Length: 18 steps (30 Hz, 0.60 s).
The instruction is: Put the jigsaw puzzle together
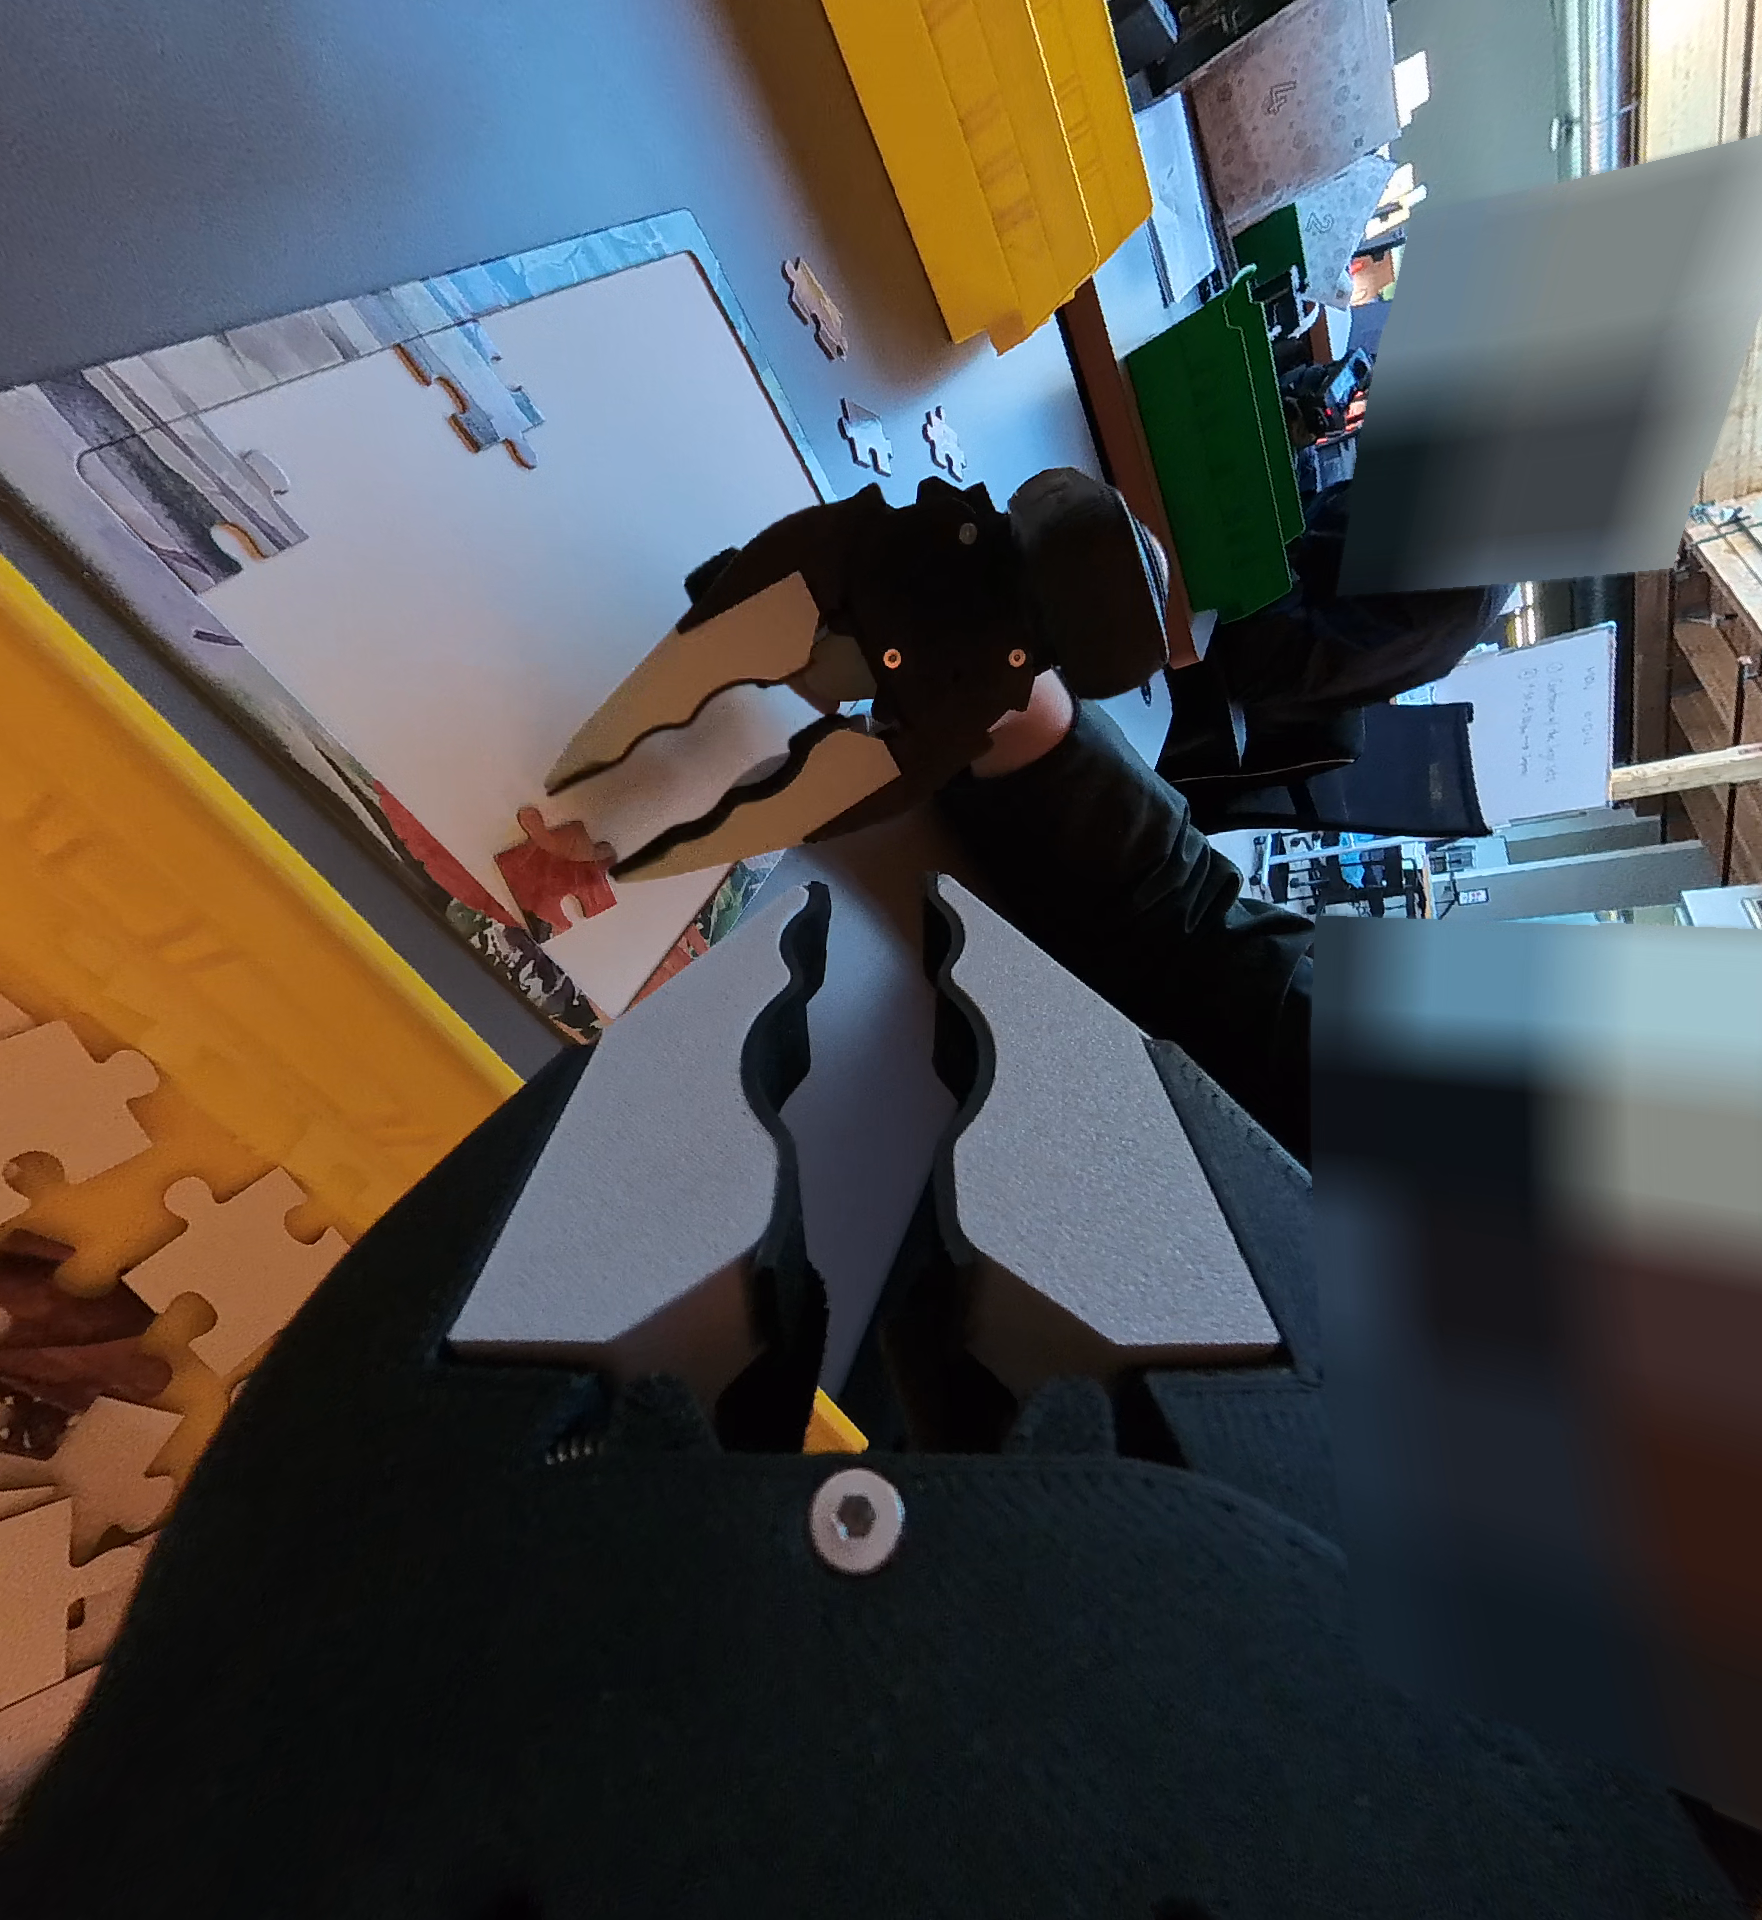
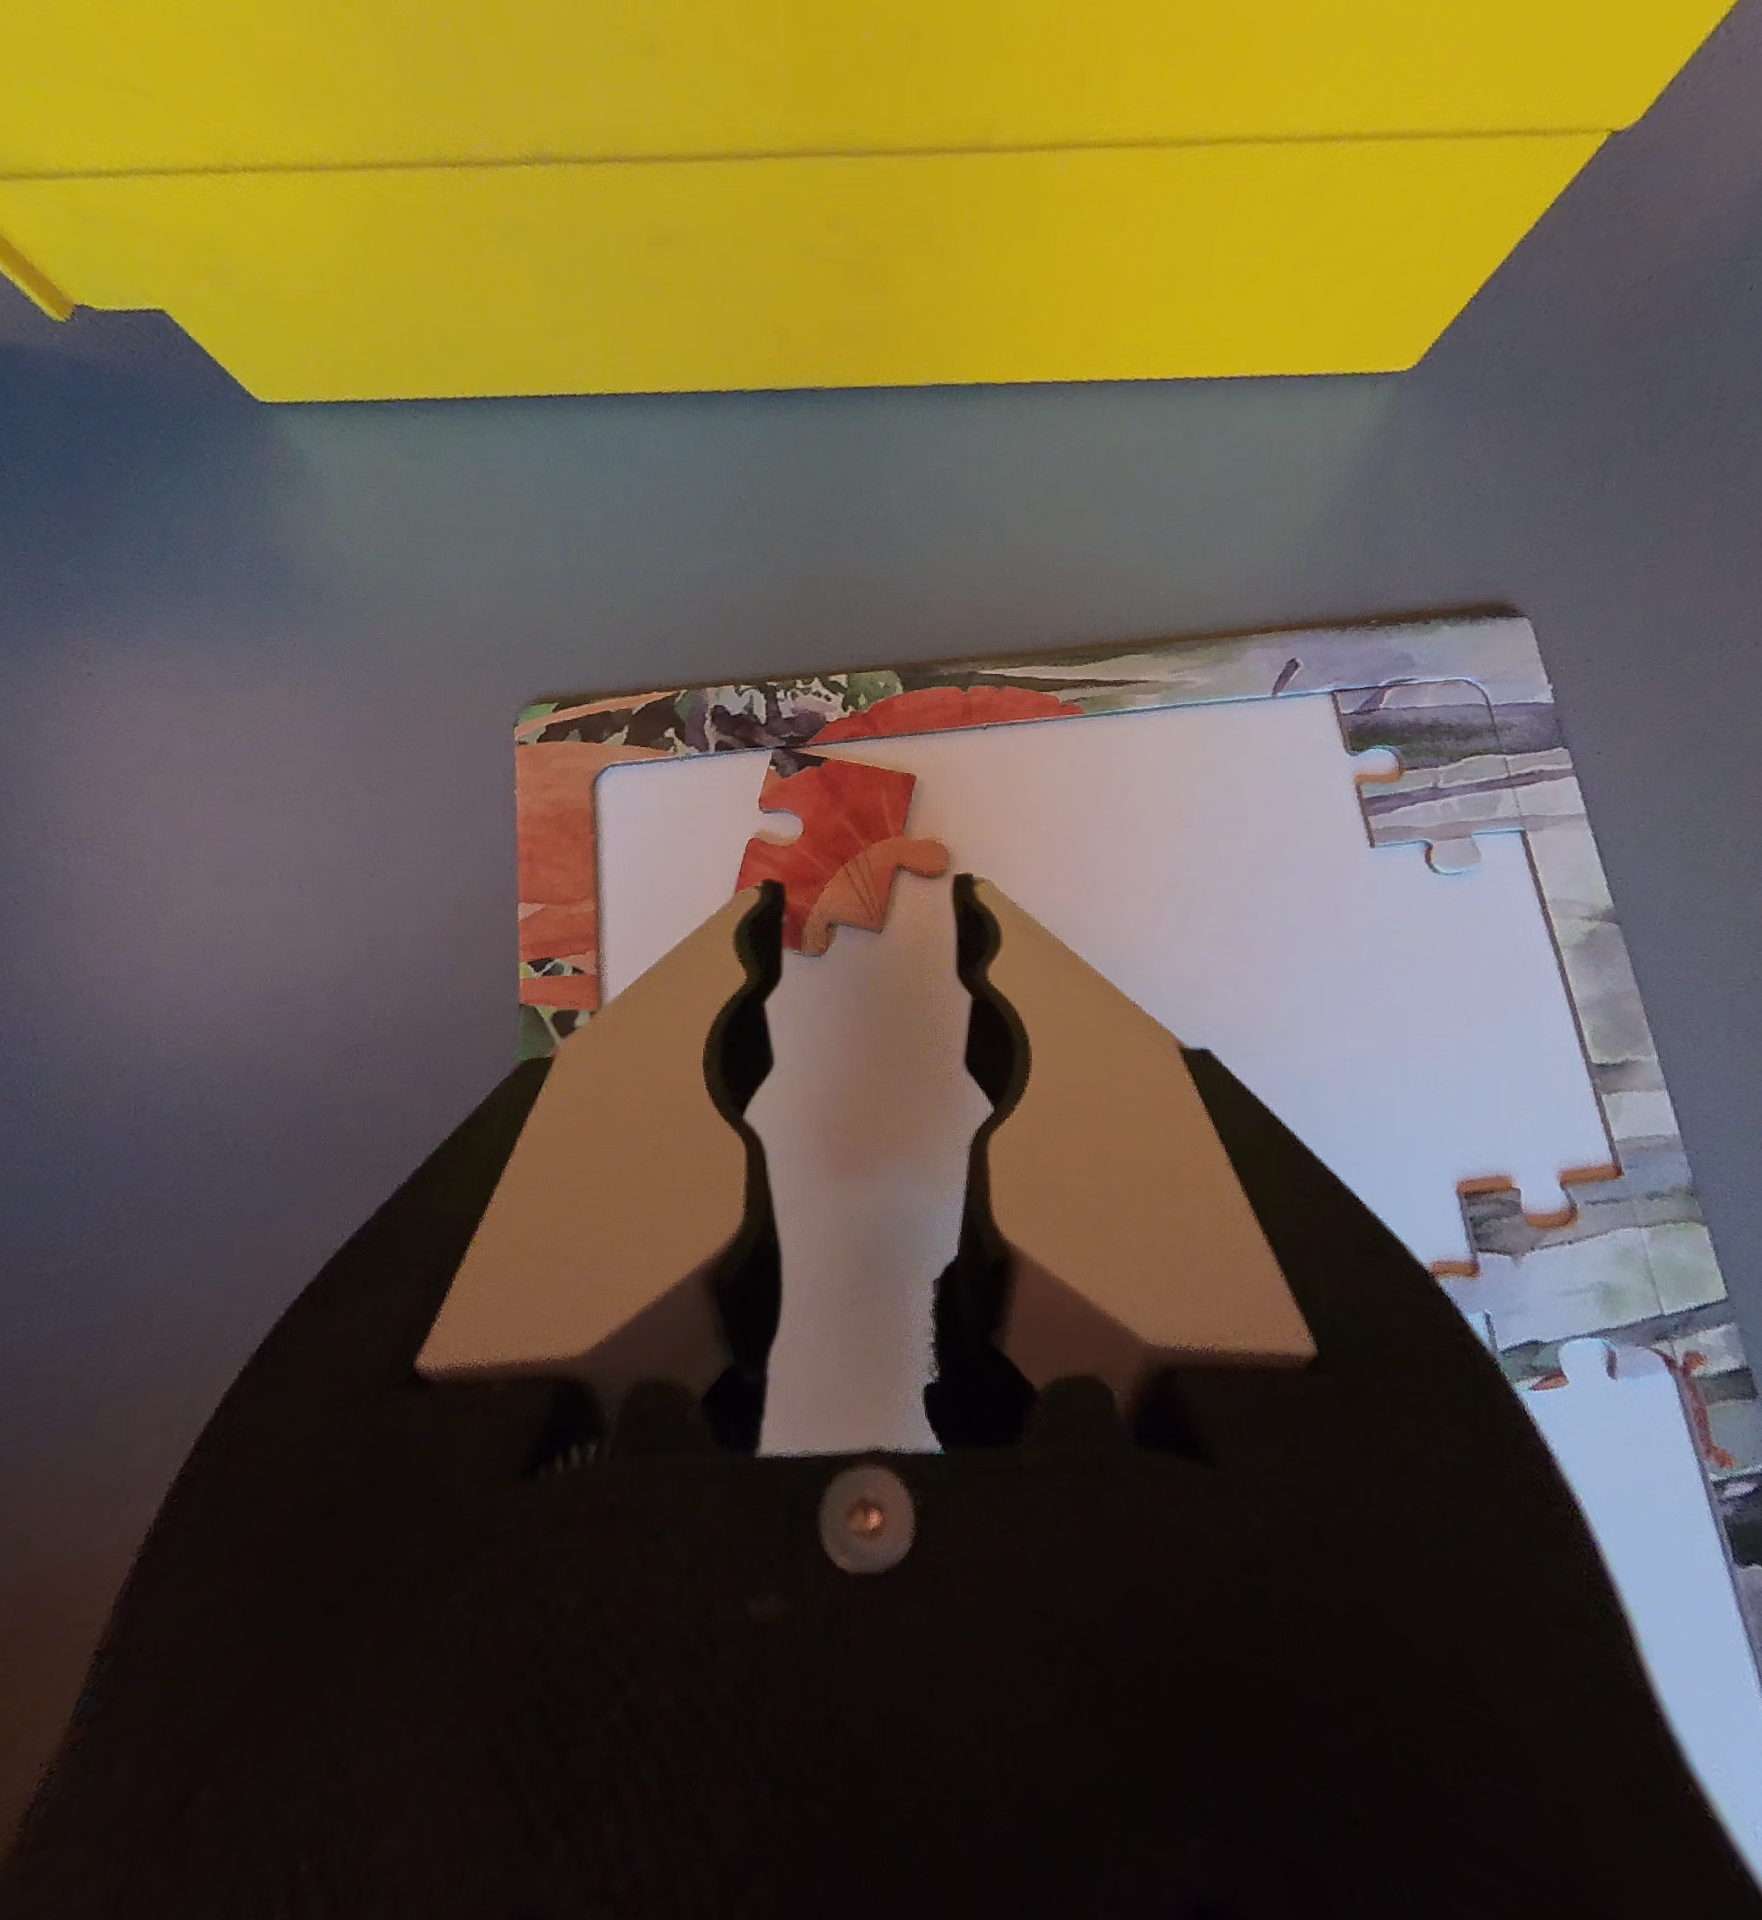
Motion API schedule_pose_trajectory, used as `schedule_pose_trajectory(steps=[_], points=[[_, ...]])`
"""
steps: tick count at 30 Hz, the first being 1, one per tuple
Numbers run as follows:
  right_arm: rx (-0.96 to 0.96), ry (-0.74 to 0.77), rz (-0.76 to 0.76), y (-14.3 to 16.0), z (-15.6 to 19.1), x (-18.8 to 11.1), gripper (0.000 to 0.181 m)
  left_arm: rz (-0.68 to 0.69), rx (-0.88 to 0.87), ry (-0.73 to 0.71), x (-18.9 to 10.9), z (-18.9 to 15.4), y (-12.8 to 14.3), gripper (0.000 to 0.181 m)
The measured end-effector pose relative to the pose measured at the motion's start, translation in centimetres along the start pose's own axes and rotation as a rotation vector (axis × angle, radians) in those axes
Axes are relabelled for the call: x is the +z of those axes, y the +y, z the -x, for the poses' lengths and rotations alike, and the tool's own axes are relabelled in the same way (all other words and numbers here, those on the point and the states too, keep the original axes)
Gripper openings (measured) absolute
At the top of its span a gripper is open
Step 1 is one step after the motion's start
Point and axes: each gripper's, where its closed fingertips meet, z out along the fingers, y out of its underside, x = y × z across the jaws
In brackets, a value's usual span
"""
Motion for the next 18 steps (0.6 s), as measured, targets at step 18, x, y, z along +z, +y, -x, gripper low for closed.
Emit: schedule_pose_trajectory(steps=[18], points=[[0.008, 0.082, 0.035, 0.1, 1.2, 0.3, 0.029, 0.015, -0.003, -0.002, 0.1, 0.0, 0.3, 0.016]])
